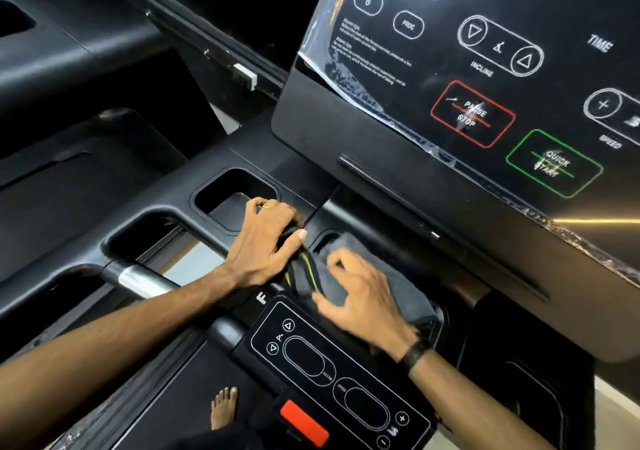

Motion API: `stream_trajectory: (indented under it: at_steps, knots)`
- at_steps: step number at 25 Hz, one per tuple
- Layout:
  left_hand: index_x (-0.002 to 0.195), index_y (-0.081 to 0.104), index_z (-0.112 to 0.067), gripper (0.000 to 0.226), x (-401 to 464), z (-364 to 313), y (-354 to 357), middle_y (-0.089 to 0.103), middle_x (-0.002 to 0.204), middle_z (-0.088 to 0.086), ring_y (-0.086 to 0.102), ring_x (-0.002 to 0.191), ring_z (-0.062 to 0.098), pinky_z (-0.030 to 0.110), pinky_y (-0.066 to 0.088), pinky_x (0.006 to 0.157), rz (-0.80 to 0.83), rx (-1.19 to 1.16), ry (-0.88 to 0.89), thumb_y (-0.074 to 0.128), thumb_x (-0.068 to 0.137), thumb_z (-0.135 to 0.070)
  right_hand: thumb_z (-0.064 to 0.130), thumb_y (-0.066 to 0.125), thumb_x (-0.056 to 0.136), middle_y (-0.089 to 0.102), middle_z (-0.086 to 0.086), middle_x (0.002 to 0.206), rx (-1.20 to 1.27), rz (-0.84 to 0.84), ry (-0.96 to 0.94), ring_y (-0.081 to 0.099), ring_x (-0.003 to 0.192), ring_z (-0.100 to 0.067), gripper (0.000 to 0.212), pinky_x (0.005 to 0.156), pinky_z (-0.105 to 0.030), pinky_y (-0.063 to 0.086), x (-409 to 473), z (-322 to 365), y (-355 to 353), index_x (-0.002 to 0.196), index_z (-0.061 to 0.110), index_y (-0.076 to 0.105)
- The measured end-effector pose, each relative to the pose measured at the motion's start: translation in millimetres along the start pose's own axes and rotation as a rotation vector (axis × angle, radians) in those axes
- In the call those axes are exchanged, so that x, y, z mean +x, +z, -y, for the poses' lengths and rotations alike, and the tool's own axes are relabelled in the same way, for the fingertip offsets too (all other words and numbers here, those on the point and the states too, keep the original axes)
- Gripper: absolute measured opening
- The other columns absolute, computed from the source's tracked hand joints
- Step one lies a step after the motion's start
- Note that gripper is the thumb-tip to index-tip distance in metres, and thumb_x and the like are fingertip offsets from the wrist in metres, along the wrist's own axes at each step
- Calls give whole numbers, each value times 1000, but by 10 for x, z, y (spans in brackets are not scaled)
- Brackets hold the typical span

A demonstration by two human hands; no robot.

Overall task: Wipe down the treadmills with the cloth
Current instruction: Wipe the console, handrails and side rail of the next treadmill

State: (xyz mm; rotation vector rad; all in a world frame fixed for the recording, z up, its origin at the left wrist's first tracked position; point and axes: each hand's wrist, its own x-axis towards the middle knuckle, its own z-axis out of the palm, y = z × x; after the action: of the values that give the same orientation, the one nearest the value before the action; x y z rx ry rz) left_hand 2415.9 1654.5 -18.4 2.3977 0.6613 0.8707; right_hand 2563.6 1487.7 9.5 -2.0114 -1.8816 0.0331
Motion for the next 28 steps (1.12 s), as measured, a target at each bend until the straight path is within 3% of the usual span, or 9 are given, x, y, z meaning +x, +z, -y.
stream_trajectory:
  at_steps: [4, 8, 12, 19, 22, 26, 28]
  knots:
    - [93, 55, -18, 36, 1, -27, 1, 59, 91, -5, 51, 90, 17, 35, 22, 106, -3, -5, -23, 30, 99, -44, 42, 67, 81, 53, 5, 97, -32, 13, 15, 54, 87, -14, 32, 73, -30, 48, -294, -197, -140, 96, 14, 67]
    - [95, 57, -18, 35, 4, -39, -18, 60, 91, -6, 52, 91, 17, 36, 21, 106, 5, -8, -40, 32, 98, -44, 46, 59, 79, 54, 0, 97, -170, -41, 111, 54, 87, -23, 36, 72, -40, 48, 237, -121, 60, 95, 15, 66]
    - [97, 57, -17, 35, 0, -45, -34, 61, 93, -6, 52, 91, 16, 31, 18, 106, 0, -12, -45, 33, 97, -43, 44, 62, 82, 51, 1, 94, -213, -112, 203, 51, 84, -20, 28, 72, -38, 45, 264, -120, 101, 90, 17, 65]
    - [107, 58, -14, 40, 1, -4, -22, 63, 99, -3, 54, 96, 18, 40, 22, 108, -18, -8, -44, 31, 98, -43, 50, 66, 81, 57, 7, 95, 126, 75, 42, 59, 82, -14, 39, 64, -34, 49, -248, -48, -98, 93, 12, 67]
    - [106, 57, -15, 36, -7, -20, -18, 62, 98, -3, 54, 94, 17, 37, 20, 109, -40, -18, -53, 32, 98, -39, 45, 70, 81, 59, 4, 95, 37, 6, -15, 62, 80, -18, 36, 60, -37, 53, -585, -358, -276, 91, 11, 68]
    - [105, 58, -13, 38, 12, -37, -31, 61, 96, -3, 54, 93, 18, 34, 18, 107, -20, 9, -24, 30, 99, -38, 51, 65, 80, 59, 2, 96, -141, -139, 264, 61, 81, -21, 36, 57, -33, 48, -76, -150, -63, 88, 17, 68]
    - [107, 59, -12, 40, 13, -58, -48, 62, 100, -2, 56, 95, 22, 39, 21, 106, 21, 66, 52, 29, 99, -38, 51, 67, 80, 59, 3, 98, -68, -69, 201, 61, 84, -20, 36, 59, -34, 49, 21, 40, 51, 90, 16, 67]
